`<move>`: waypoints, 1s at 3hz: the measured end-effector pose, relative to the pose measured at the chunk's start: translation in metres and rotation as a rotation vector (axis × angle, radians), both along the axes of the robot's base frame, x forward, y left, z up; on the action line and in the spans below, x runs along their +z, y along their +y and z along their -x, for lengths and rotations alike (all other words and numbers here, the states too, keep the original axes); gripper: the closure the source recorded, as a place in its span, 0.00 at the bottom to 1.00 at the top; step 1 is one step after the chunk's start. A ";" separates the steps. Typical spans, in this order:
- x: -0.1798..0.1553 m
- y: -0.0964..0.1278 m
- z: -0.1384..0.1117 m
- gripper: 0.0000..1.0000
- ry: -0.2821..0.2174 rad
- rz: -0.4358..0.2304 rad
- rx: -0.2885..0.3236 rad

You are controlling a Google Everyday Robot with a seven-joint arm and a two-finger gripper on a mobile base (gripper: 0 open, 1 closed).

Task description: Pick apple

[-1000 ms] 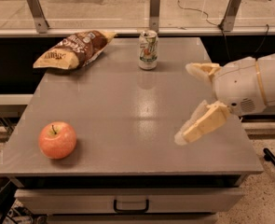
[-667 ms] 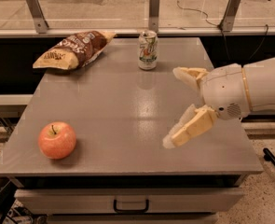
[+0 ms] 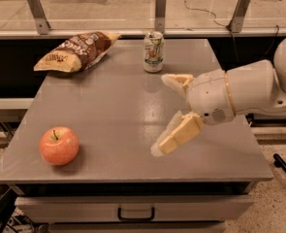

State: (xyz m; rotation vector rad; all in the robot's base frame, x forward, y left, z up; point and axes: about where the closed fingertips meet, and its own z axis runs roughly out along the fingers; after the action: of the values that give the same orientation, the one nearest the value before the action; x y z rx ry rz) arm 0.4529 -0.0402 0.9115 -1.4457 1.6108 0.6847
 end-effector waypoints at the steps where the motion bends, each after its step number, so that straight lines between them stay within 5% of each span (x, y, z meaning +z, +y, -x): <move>1: -0.007 0.025 -0.001 0.00 0.013 -0.028 0.034; 3: -0.023 0.079 -0.001 0.00 0.049 -0.125 0.117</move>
Offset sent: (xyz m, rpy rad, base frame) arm 0.0031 0.0846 -0.0264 0.1480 0.0583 0.1244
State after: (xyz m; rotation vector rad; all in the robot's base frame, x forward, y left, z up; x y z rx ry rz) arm 0.4540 0.0390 0.8885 -1.4494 1.5013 0.8780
